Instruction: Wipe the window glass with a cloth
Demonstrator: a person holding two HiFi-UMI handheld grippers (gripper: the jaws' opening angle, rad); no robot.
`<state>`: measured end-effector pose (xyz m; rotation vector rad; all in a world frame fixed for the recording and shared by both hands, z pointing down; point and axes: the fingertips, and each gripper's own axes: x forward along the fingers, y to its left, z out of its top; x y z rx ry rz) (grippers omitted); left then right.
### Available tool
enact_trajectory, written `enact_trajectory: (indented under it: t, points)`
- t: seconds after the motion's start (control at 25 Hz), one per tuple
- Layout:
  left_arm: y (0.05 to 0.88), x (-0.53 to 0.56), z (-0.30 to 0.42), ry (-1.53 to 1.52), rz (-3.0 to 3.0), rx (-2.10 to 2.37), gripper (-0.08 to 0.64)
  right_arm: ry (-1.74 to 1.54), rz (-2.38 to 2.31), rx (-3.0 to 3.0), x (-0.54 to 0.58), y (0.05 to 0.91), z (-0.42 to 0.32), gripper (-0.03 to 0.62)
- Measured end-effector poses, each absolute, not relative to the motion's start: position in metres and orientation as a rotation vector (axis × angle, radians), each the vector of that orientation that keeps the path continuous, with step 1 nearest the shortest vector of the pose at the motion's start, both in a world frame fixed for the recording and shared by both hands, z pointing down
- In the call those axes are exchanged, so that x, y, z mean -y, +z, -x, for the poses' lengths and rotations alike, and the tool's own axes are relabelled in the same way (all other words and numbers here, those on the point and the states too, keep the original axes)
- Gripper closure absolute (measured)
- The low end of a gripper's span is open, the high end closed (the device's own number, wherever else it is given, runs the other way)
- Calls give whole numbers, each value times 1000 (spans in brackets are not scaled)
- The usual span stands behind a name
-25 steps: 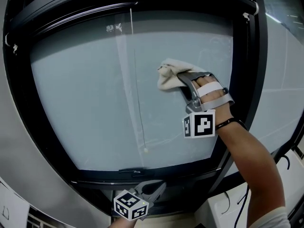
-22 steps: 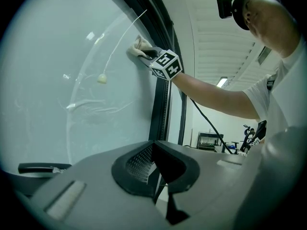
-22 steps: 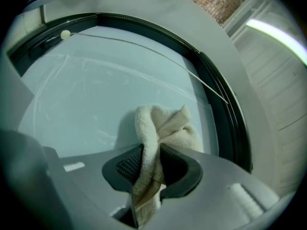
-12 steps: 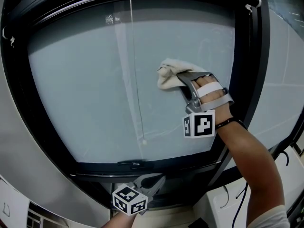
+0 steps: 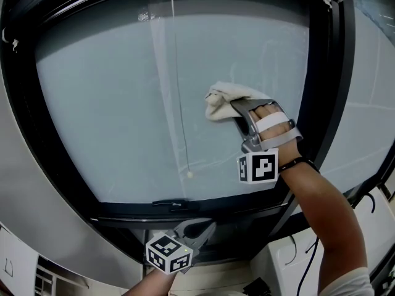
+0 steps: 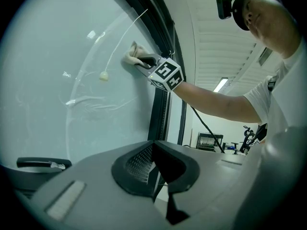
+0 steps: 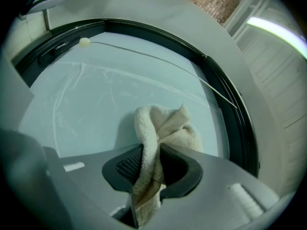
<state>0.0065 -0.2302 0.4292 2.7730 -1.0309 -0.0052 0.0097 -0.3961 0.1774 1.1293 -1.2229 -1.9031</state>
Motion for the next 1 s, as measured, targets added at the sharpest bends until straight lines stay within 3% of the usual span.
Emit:
enact_trajectory:
  t: [1.0]
  points:
    - [434,227,-5,-2,-2757,1043,543,-1863,-1007,1272,393,284,-3,505]
